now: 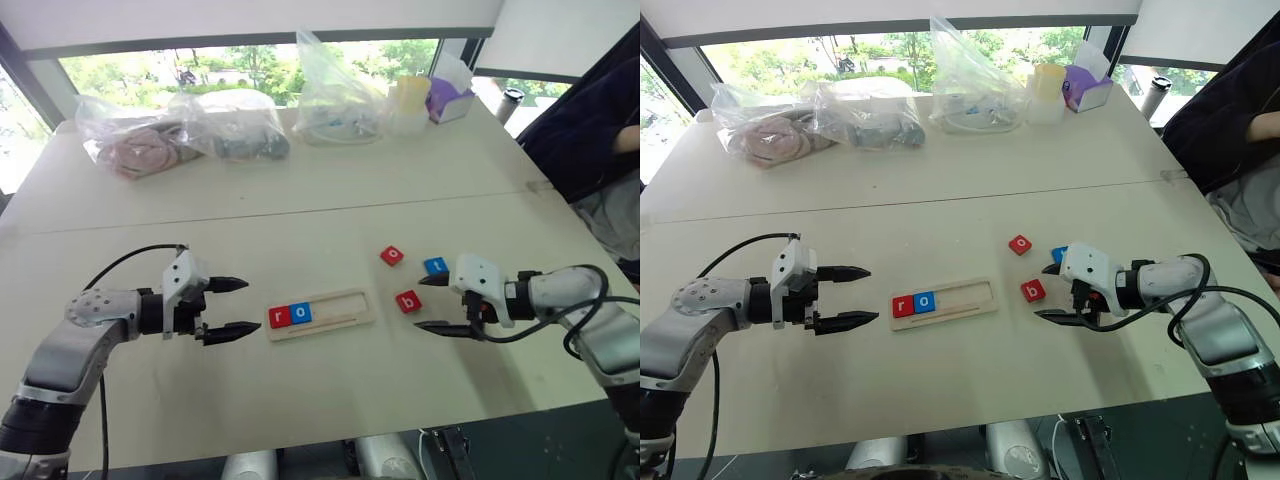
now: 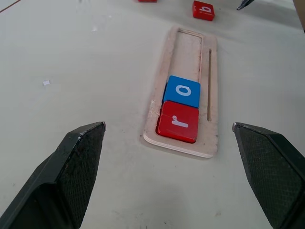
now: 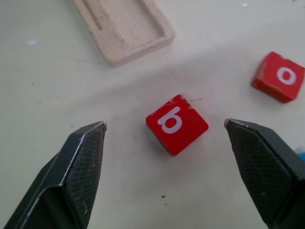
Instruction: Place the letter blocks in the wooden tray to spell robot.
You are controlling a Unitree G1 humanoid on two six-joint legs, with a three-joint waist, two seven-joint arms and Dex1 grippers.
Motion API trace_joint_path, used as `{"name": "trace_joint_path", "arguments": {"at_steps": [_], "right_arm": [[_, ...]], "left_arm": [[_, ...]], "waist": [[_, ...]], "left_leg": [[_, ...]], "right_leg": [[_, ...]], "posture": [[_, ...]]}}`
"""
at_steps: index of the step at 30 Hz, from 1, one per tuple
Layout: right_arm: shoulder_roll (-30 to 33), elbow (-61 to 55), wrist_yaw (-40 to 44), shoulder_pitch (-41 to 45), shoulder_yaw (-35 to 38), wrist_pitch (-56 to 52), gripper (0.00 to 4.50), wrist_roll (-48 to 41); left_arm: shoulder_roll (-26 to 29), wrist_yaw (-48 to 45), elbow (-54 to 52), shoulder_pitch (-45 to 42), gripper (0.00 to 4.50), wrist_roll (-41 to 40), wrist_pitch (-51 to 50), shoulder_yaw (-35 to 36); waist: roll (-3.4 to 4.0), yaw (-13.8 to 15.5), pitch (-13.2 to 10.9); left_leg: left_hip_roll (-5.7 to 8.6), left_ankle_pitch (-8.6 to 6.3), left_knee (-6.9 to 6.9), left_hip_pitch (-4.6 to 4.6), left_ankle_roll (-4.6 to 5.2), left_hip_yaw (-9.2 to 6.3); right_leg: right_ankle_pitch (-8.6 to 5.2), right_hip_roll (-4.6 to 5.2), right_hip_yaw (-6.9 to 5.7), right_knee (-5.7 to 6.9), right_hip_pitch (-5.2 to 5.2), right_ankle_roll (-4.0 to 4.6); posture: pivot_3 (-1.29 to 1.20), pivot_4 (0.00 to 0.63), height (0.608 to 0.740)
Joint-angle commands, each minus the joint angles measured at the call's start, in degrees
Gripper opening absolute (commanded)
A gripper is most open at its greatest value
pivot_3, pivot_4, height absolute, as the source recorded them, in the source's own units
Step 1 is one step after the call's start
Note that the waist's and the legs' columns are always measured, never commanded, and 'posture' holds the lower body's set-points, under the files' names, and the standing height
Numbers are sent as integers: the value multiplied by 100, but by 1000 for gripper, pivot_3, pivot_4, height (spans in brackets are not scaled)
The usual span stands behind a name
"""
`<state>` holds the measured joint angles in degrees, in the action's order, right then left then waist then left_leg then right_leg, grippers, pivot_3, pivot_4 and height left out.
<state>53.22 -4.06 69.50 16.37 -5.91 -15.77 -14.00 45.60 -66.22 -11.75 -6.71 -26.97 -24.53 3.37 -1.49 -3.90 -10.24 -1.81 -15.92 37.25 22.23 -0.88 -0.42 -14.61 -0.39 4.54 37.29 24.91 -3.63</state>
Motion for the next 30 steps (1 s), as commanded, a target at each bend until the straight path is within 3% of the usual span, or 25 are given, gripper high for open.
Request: {"name": "trace_joint_path", "arguments": {"at_steps": [1,13,16,18,30], "right_arm": [[-153,623,317,365,-205,571,4097,204],[-564,1645,764,865,-617,1308,4097,604],[-606,1584,748,888,-539,1250,3264,564],[-625,1403,680,918,-464,1140,2299,521],[-982,-213,438,1625,-602,-430,2299,134]], "left_arm": [[66,-31,-254,-11,4500,-128,-3,94],[51,21,-430,31,4500,-170,-31,67],[28,61,-450,51,4500,-155,-14,46],[3,88,-451,43,4500,-148,-5,26],[-57,177,-453,-10,4500,-130,-7,-15]], "waist": [[0,7,-1],[4,68,-3],[4,70,-3],[4,76,-3],[8,136,-5]], "left_leg": [[0,0,0,0,0,0],[-1,0,6,-13,0,0],[-1,0,5,-17,0,-1],[-1,0,5,-17,0,0],[-1,0,8,-18,-1,-4]], "right_leg": [[0,0,0,0,0,-1],[4,2,0,7,-11,0],[3,2,0,7,-15,0],[4,2,0,7,-15,-1],[4,2,-2,17,-14,-1]], "posture": [[0,150,740],[0,150,740],[0,150,740],[0,150,740],[0,150,740]]}}
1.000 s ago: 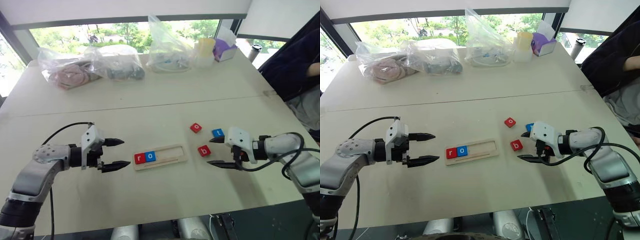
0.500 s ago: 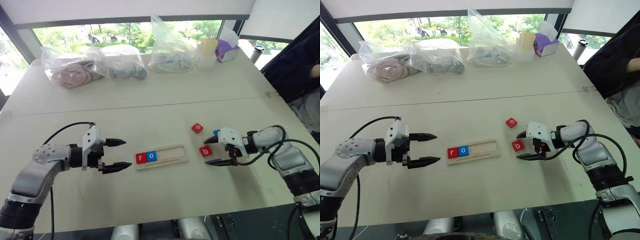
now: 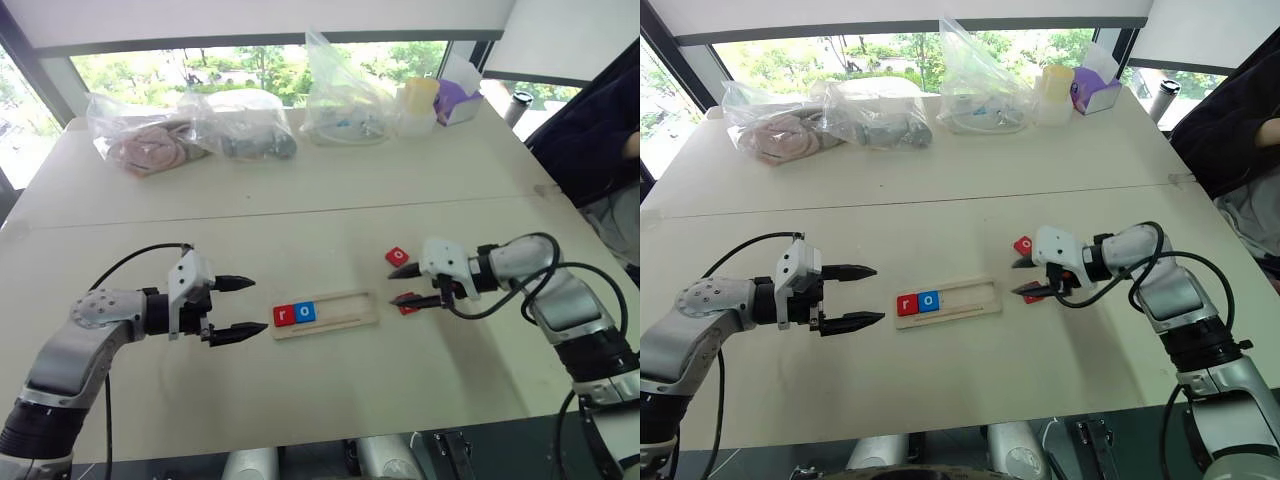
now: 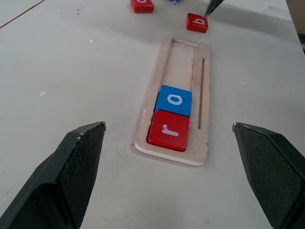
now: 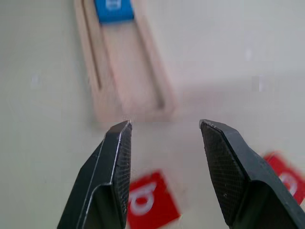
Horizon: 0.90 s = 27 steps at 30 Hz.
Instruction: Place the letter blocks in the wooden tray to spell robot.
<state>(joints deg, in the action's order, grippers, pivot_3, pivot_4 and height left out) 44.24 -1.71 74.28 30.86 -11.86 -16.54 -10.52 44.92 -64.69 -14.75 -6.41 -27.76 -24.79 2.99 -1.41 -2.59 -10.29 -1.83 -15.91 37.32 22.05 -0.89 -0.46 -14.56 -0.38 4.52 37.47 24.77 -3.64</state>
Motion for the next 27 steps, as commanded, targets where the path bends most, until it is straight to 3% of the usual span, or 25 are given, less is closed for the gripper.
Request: {"name": "trace_joint_path", "arguments": {"at_steps": [1,11,14,16,17,27], "right_arm": [[-98,-507,-26,194,-33,-416,2299,-215],[287,350,298,-30,-141,695,2299,283],[528,694,476,-213,-42,1137,3162,356],[589,719,544,-262,-13,1184,4176,324],[615,708,561,-298,-12,1219,4456,323],[487,1563,468,-313,-138,1957,4456,677]], "left_arm": [[6,32,-158,-40,4500,-55,12,23],[-2,109,-243,56,4500,-72,1,39],[-2,106,-238,69,4500,-66,6,19],[-7,105,-229,69,4500,-61,13,10],[-15,107,-222,66,4500,-55,21,3],[-62,124,-181,32,4500,-22,58,-44]], "waist": [[0,8,0],[0,35,0],[0,19,0],[0,7,0],[1,-2,0],[1,12,0]], "left_leg": [[0,0,0,0,0,-1],[3,0,10,7,0,0],[2,0,10,6,0,0],[2,0,9,5,0,0],[2,0,10,4,0,1],[2,0,11,-4,0,2]], "right_leg": [[0,0,-1,0,0,0],[0,6,-4,-3,-2,0],[0,4,-4,-3,-1,0],[0,4,-4,-1,-2,-1],[0,3,-4,1,-2,0],[0,1,-2,8,-6,0]], "posture": [[0,150,740],[0,150,740],[0,150,740],[0,150,740],[0,150,740],[0,150,740]]}}
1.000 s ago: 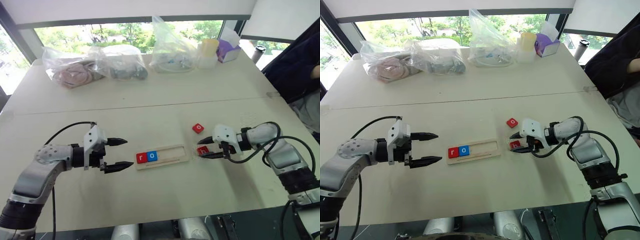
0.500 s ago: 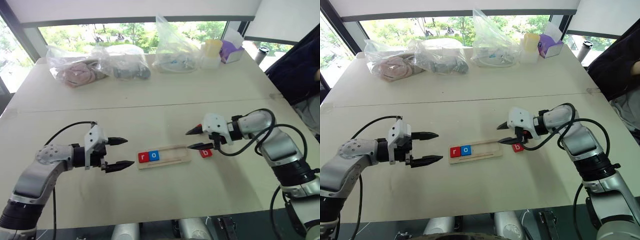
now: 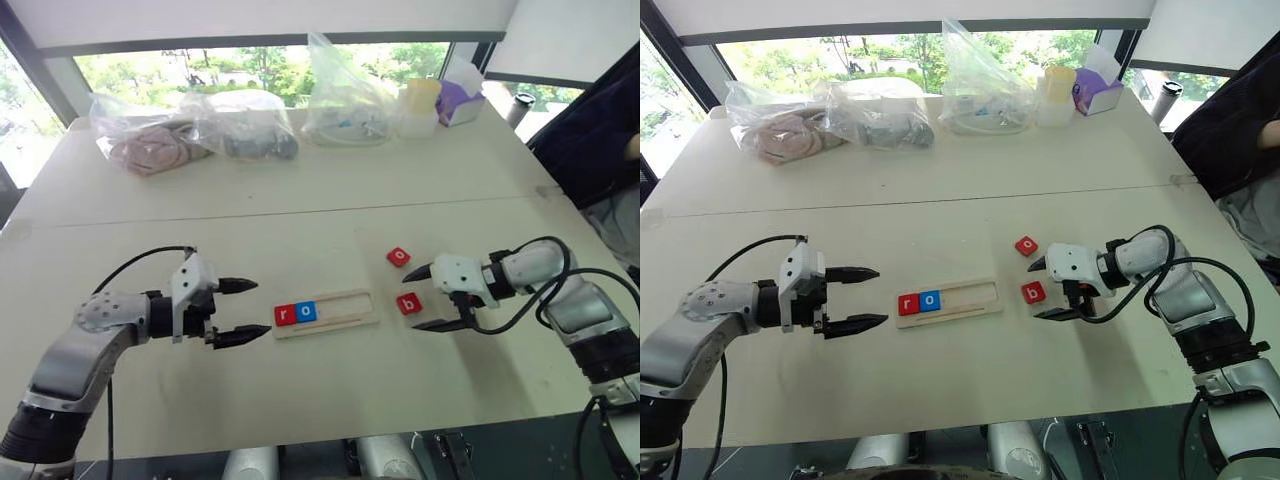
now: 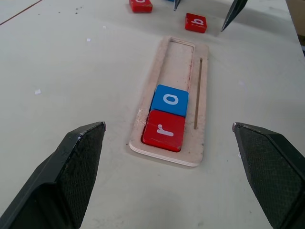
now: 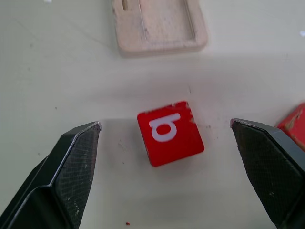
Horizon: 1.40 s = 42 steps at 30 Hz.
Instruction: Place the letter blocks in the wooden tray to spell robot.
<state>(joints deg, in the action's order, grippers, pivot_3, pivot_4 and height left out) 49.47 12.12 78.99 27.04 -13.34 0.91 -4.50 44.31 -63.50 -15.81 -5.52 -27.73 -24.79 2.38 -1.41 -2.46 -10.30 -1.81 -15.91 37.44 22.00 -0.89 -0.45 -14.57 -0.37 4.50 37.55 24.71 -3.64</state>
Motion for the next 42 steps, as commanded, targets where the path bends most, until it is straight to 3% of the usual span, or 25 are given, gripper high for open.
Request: {"name": "trace_joint_path", "arguments": {"at_steps": [1,4,7,11,18,25,33,42], "right_arm": [[-67,293,-4,98,-2,282,4456,106],[-143,533,-6,166,-24,445,4456,186],[-248,652,1,241,-29,494,3229,185],[-355,697,2,307,-11,502,1167,183],[-456,481,23,270,-10,319,1125,114],[-492,-757,-106,398,58,-1287,1125,-168],[-963,-1969,-529,646,-484,-2796,1125,-69],[-1420,-1807,-933,923,-1123,-2890,1125,316]], "left_arm": [[-4,10,-78,-58,4500,-23,59,16],[-13,28,-86,-53,4500,-15,65,14],[-16,35,-78,-49,4500,-15,71,19],[-19,47,-85,-32,4500,-14,77,23],[-30,72,-82,-6,4500,-13,86,25],[-89,127,-70,-23,4500,24,100,-16],[-59,67,-145,29,4500,-59,96,-30],[95,-125,-418,211,4500,-79,102,-54]], "waist": [[0,-3,0],[0,-7,0],[-1,-10,0],[-1,-23,0],[-1,-17,0],[2,-6,-2],[2,-6,-2],[2,-7,-2]], "left_leg": [[0,0,0,0,0,0],[0,0,-2,-21,0,1],[0,0,-10,-55,0,8],[-1,0,-9,-60,0,9],[-2,0,-11,-60,0,9],[-2,0,-12,-54,0,7],[-2,0,-14,-53,0,5],[-2,0,-14,-50,0,6]], "right_leg": [[0,0,0,0,0,0],[0,0,1,0,-18,0],[-10,0,7,0,-46,16],[-9,-2,10,0,-48,17],[-3,-2,10,1,-48,5],[-1,-2,9,1,-42,2],[-3,-1,8,1,-40,4],[-9,1,7,0,-37,16]], "posture": [[0,150,740],[0,150,740],[0,150,740],[0,150,740],[0,150,740],[0,150,740],[0,150,740],[0,150,740]]}}
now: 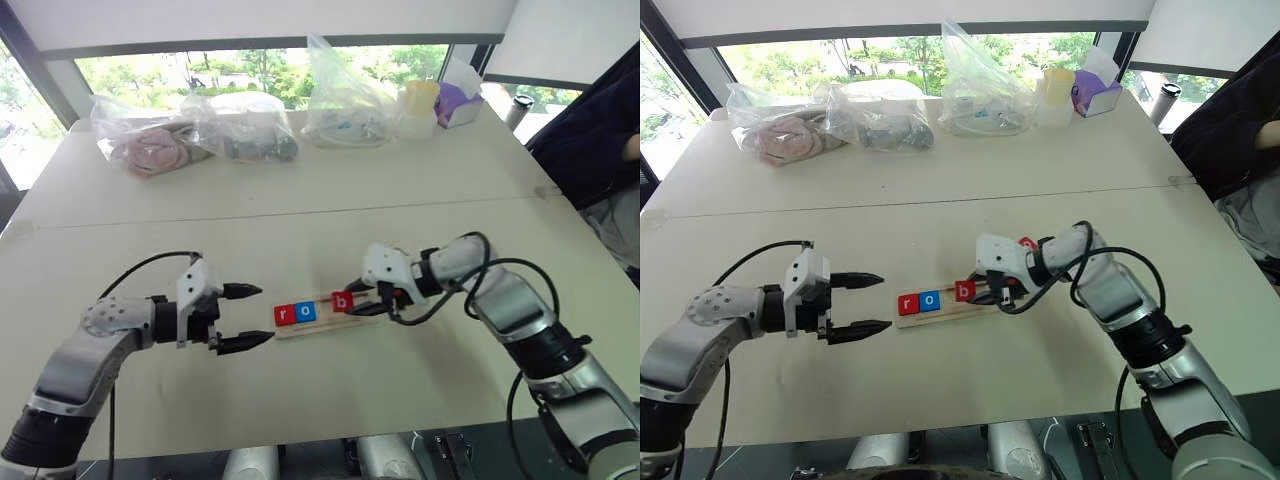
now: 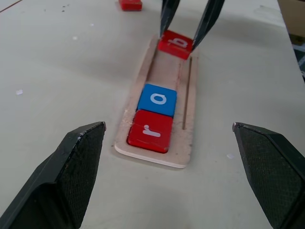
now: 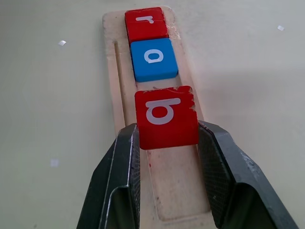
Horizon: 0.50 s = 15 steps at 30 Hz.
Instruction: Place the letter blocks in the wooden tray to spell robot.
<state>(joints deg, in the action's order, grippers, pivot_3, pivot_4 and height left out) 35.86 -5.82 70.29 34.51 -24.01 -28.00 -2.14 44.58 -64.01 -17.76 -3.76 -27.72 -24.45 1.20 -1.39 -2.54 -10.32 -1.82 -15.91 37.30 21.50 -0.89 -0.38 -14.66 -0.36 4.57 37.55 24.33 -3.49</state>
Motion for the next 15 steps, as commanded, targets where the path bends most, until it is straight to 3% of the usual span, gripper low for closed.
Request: {"name": "trace_joint_path", "arguments": {"at_steps": [1,15], "right_arm": [[-64,-6,-54,186,-76,-18,1125,80],[-341,-71,-118,246,-335,-217,1125,98]], "left_arm": [[72,-72,-232,41,4500,-78,68,63],[29,1,-244,40,4500,-40,75,33]], "waist": [[0,4,0],[0,-1,0]], "left_leg": [[0,0,0,0,0,-1],[0,0,-2,0,0,-2]], "right_leg": [[0,0,0,0,0,0],[0,-1,-1,0,1,-1]], "posture": [[0,150,740],[0,150,740]]}}
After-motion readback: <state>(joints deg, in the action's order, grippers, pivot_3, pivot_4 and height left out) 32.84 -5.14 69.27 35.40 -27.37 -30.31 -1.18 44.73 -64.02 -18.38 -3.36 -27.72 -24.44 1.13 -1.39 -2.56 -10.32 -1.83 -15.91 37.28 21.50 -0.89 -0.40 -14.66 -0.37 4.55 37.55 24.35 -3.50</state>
